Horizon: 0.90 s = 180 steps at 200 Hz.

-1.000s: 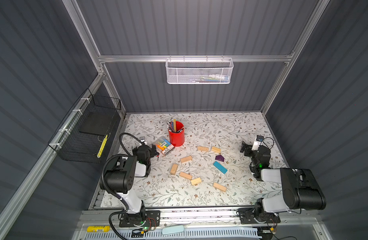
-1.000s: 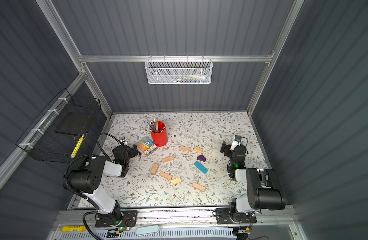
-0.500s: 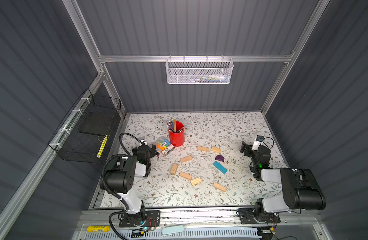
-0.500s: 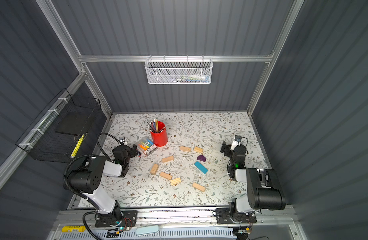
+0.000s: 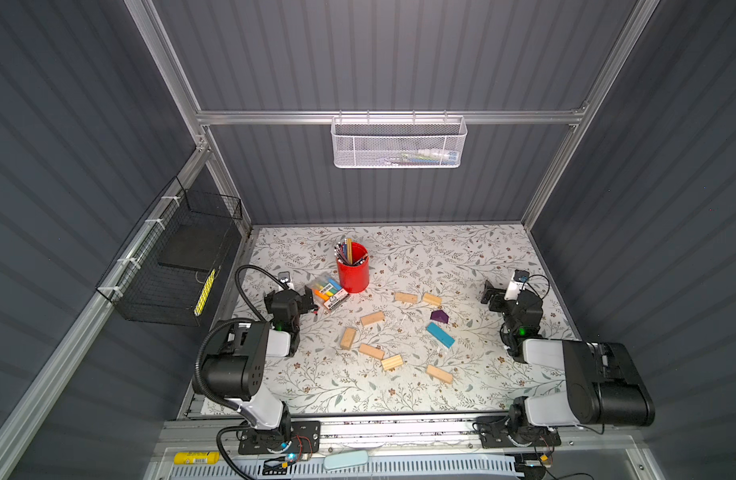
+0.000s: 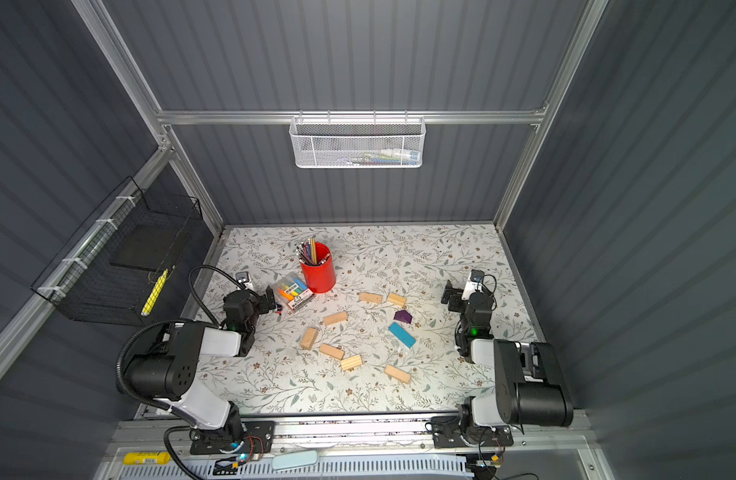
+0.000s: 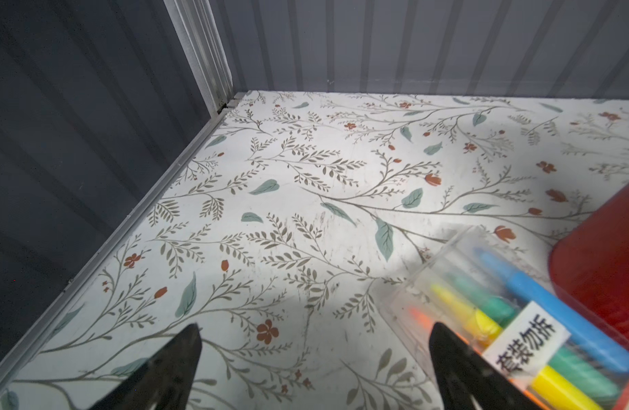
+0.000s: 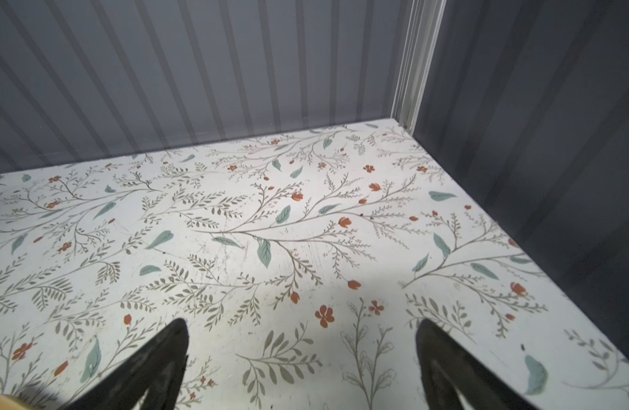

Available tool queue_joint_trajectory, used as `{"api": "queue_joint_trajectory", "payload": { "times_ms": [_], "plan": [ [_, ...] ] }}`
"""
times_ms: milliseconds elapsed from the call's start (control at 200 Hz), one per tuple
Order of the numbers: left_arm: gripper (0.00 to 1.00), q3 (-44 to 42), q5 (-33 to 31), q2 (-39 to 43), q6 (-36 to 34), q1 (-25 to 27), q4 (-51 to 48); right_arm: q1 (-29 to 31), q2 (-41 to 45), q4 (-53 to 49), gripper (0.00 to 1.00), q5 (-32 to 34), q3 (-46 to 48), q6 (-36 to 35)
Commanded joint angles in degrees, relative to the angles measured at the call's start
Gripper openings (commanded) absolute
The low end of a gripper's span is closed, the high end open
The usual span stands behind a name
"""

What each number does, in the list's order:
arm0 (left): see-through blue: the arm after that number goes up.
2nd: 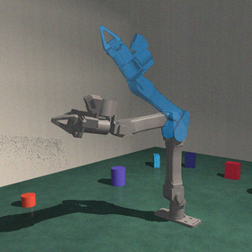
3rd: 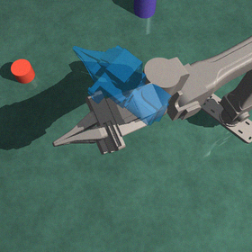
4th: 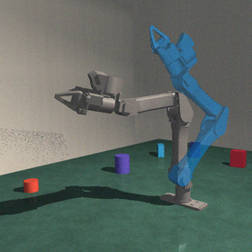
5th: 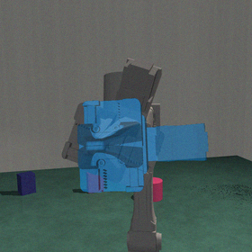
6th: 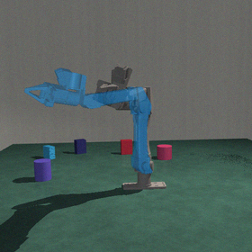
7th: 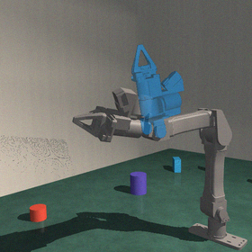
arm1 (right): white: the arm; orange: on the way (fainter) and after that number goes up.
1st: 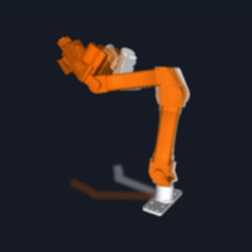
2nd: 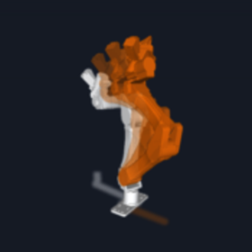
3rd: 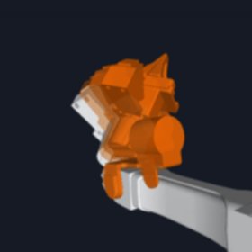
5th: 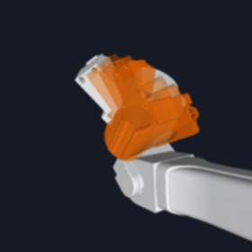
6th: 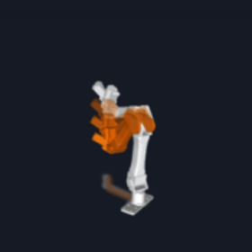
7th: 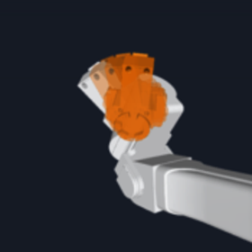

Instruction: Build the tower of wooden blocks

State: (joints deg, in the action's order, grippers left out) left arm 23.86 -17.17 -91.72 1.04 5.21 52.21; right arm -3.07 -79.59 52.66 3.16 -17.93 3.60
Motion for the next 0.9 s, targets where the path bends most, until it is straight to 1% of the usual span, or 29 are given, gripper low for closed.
{"api": "queue_joint_trajectory", "payload": {
  "times_ms": [0,90,145,220,290,325,355,395,455,505,550,620,735,801,851,896],
  "plan": [
    [1.00,-0.94,1.59,4.41,-0.56,0.07,-2.79,0.43,5.05,-7.60,0.99,1.14,-2.56,-0.12],
    [1.00,-0.31,2.57,8.62,0.46,0.08,-8.00,0.43,8.57,-14.25,0.99,2.13,-4.44,1.14],
    [1.00,0.09,3.22,11.41,1.49,0.06,-11.09,0.36,10.94,-18.34,0.99,3.03,-5.90,3.23],
    [1.00,0.68,4.75,15.06,3.26,0.06,-14.71,0.35,13.48,-23.09,0.99,2.35,-7.63,6.13],
    [1.00,1.62,6.16,18.28,5.17,0.06,-18.32,0.35,15.16,-29.60,0.99,3.59,-9.84,11.29],
    [1.00,2.16,6.14,20.10,6.68,0.06,-20.67,0.27,17.63,-33.52,0.99,4.98,-11.08,14.34],
    [1.00,2.68,5.68,21.76,8.63,0.06,-22.71,0.26,18.43,-36.34,0.99,5.64,-11.96,16.00],
    [1.00,3.53,4.33,23.90,12.05,-0.02,-26.41,0.17,19.36,-39.16,0.99,5.28,-12.47,16.53],
    [1.00,4.68,0.68,27.03,18.27,-0.02,-32.47,0.02,20.56,-39.47,0.99,4.82,-11.07,18.89],
    [1.00,3.98,-2.74,28.92,23.05,-0.03,-33.79,-0.17,21.59,-39.72,0.99,5.48,-9.57,24.04],
    [1.00,2.73,-3.45,30.54,25.17,-0.03,-33.54,-0.62,22.34,-40.90,0.99,3.94,-9.07,27.37],
    [1.00,1.83,-0.43,32.51,25.30,-0.03,-33.36,-0.76,22.81,-42.84,0.99,-0.95,-9.44,28.29],
    [1.00,5.96,3.51,33.32,26.48,-0.03,-43.27,-0.70,22.66,-49.26,0.99,-6.01,-12.33,29.77],
    [1.00,7.17,8.65,33.27,25.81,0.06,-45.41,0.24,22.46,-52.24,0.99,-6.51,-13.87,29.80],
    [1.00,7.53,10.53,33.73,26.41,0.36,-47.39,1.08,22.38,-53.65,0.99,-6.77,-14.73,29.32],
    [1.00,7.82,12.46,34.43,26.18,0.79,-48.51,1.61,22.16,-54.58,0.99,-8.37,-15.30,29.36]
  ]
}}
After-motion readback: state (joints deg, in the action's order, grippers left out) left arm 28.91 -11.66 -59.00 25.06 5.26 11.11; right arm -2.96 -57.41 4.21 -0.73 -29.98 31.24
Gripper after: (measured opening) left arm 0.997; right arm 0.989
